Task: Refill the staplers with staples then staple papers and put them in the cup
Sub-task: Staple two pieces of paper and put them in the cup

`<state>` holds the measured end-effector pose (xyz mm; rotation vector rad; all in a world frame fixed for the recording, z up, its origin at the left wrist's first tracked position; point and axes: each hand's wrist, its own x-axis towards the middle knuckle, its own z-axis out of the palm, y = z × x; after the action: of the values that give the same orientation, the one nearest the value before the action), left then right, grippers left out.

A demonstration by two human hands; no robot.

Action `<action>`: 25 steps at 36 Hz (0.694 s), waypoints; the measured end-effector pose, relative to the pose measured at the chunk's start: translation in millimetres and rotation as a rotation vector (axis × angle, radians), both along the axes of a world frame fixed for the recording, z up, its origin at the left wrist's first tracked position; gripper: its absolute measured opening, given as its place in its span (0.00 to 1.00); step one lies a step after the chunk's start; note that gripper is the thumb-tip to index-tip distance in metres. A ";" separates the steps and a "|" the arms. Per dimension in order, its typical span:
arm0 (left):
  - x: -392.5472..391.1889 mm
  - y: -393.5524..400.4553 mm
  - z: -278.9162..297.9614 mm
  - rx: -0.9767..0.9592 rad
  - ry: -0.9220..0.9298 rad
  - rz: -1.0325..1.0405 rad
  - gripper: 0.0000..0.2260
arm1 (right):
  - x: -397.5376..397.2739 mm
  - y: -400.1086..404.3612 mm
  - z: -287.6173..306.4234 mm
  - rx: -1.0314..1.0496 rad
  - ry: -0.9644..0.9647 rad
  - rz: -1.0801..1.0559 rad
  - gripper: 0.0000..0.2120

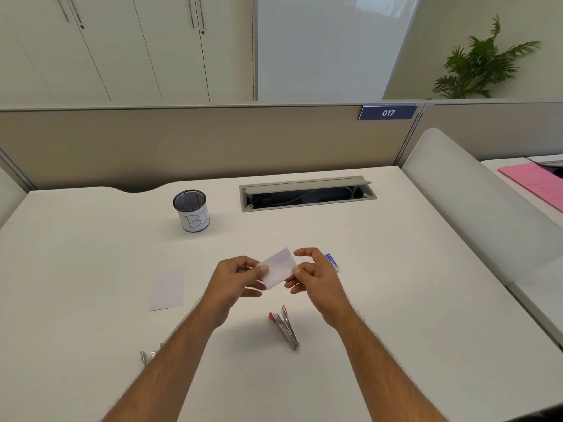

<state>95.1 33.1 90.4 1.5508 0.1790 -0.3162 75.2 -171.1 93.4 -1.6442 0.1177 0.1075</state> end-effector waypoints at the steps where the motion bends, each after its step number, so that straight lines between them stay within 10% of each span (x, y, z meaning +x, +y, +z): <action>1: 1.7 1.7 0.9 0.002 -0.007 -0.003 0.07 | 0.7 -0.1 0.6 -0.039 -0.004 0.021 0.13; 13: 7.0 11.2 -1.9 0.138 -0.027 0.063 0.03 | 3.4 4.5 -15.1 -0.119 0.090 -0.090 0.07; 20: -0.1 13.2 -14.4 0.052 0.012 0.281 0.05 | -21.8 25.9 -55.9 -0.807 0.328 0.080 0.30; 25: -1.0 14.0 -18.0 0.067 0.008 0.314 0.04 | -32.6 46.9 -69.2 -1.009 0.354 0.109 0.27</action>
<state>94.1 47.1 72.4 1.5603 0.4376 -0.0693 42.5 -124.1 24.1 -2.6253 0.3986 0.4830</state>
